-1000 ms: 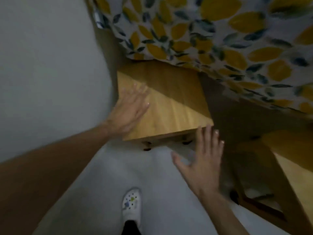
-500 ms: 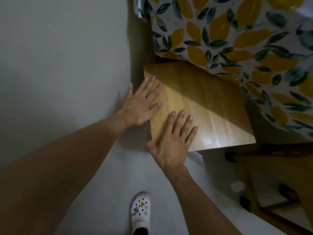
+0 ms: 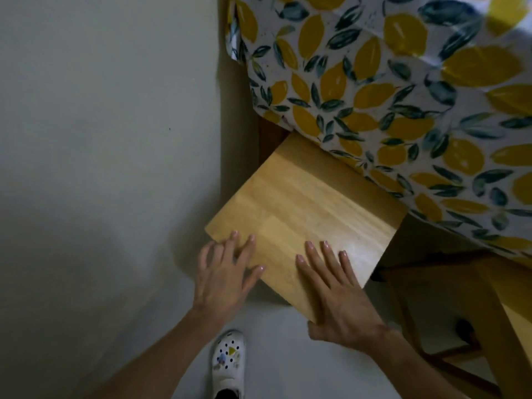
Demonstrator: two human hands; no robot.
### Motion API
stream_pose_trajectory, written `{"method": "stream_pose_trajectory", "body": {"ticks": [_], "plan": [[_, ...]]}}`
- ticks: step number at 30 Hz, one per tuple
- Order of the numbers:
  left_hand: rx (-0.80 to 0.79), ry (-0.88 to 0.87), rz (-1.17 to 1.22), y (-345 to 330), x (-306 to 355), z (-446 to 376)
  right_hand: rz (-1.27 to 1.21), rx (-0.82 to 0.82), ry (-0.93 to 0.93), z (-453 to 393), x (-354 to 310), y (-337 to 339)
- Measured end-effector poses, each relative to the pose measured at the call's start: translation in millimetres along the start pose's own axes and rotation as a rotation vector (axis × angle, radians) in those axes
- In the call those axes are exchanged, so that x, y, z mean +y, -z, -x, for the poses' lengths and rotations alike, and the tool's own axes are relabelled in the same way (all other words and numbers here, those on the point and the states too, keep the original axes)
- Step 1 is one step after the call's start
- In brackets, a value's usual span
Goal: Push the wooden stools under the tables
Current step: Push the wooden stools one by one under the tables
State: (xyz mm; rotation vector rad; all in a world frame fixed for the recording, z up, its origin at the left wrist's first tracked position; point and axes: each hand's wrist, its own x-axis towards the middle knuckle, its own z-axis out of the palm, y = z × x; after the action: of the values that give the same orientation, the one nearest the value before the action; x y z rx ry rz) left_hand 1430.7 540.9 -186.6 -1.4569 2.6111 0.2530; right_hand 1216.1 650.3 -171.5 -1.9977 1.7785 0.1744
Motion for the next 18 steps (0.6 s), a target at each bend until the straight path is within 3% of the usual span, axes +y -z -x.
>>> {"method": "stream_pose_trajectory", "body": {"ticks": [3, 8, 11, 18], "plan": [[-0.003, -0.069, 0.018, -8.3, 2.7, 1.6, 0.005, -0.002, -0.102, 19.1, -8.7, -5.6], [-0.049, -0.135, -0.045, -10.2, 5.1, -31.6, -0.108, 0.146, -0.361, 1.6, -24.0, -20.5], [-0.081, -0.216, -0.085, -1.0, 3.5, -54.9, -0.092, 0.188, -0.365, -13.0, -8.5, -13.4], [-0.106, -0.182, -0.045, 25.9, 30.6, -138.5, -0.048, 0.125, -0.333, -60.4, 67.1, 38.8]]}}
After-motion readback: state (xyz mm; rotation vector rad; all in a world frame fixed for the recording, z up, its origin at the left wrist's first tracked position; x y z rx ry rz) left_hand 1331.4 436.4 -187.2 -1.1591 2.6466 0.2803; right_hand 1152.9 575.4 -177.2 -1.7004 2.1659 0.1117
